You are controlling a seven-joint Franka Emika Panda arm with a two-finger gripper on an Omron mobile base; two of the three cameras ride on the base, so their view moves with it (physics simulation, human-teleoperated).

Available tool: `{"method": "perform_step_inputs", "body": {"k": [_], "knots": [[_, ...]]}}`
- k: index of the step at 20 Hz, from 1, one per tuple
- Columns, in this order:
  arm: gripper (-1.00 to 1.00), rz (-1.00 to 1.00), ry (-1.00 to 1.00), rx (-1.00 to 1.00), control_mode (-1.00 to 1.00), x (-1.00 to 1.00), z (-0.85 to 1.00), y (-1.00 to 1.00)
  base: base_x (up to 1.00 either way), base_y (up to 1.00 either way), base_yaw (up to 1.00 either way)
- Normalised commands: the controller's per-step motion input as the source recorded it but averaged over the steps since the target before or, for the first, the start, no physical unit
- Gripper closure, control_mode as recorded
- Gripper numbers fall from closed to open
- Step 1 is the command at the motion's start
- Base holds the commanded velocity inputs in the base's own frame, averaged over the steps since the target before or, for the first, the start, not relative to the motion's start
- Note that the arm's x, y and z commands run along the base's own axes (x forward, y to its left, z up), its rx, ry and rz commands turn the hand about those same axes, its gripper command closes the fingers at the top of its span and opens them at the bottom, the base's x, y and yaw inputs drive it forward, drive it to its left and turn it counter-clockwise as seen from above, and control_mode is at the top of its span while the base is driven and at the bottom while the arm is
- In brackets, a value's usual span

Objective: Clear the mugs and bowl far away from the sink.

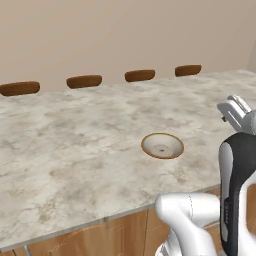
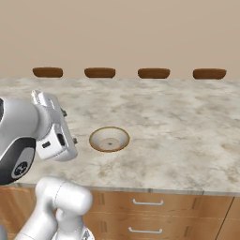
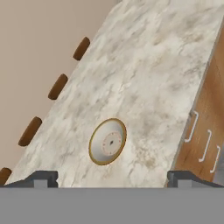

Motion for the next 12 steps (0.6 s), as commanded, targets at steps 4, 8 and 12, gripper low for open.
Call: {"method": "perform_step_inputs", "body": {"k": [4, 8, 12], "knots": [[-1.00, 0.00, 0.00, 0.00, -1.00, 0.00, 0.00, 0.25, 0.00, 0.00, 0.00], [-1.00, 0.00, -0.02, 0.00, 1.00, -0.12, 0.00, 0.04, -0.48, 0.10, 0.00], [-1.00, 0.00, 0.00, 0.00, 1.00, 0.00, 0.00, 0.00, -1.00, 0.25, 0.00]]}}
